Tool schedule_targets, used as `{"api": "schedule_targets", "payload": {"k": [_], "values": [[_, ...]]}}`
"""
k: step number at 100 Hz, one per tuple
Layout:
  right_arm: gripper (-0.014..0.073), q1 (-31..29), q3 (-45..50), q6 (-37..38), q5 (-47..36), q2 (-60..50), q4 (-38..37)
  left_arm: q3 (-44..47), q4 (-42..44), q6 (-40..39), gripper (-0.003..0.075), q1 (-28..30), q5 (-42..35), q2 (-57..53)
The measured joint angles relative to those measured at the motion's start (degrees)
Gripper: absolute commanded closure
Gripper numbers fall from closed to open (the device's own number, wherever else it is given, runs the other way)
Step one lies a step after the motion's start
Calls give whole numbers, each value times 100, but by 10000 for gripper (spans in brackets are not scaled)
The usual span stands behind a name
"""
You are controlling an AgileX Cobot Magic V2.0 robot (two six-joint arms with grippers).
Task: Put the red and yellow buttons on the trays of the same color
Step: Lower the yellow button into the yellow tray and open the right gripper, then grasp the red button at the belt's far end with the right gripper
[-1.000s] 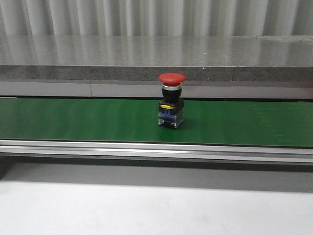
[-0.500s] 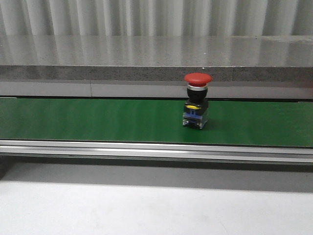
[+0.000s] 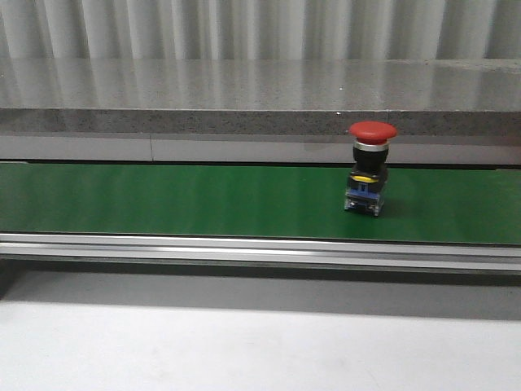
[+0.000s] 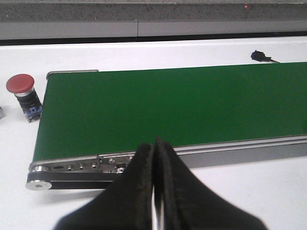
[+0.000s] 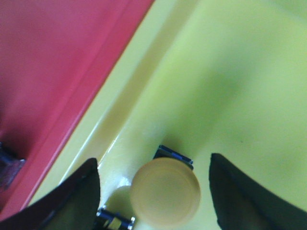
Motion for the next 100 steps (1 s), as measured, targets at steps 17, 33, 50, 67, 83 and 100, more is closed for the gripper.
{"api": "schedule_targets", "payload": {"k": [17, 33, 50, 67, 83, 100], "values": [[102, 68, 0, -44, 564, -756, 0, 0, 0, 0, 741, 0, 0, 0], [102, 422, 0, -322, 1131, -1415, 0, 0, 0, 0, 741, 0, 0, 0], [102, 1056, 0, -498, 1563, -1855, 0, 0, 0, 0, 741, 0, 0, 0], [102, 1770, 0, -666, 1984, -2111, 0, 0, 0, 0, 741, 0, 0, 0], [102, 2403, 0, -1090, 2333, -2219, 176, 0, 0, 0, 741, 0, 0, 0], [102, 2877, 0, -1880, 2604, -2228, 871, 0, 0, 0, 741, 0, 0, 0]]}}
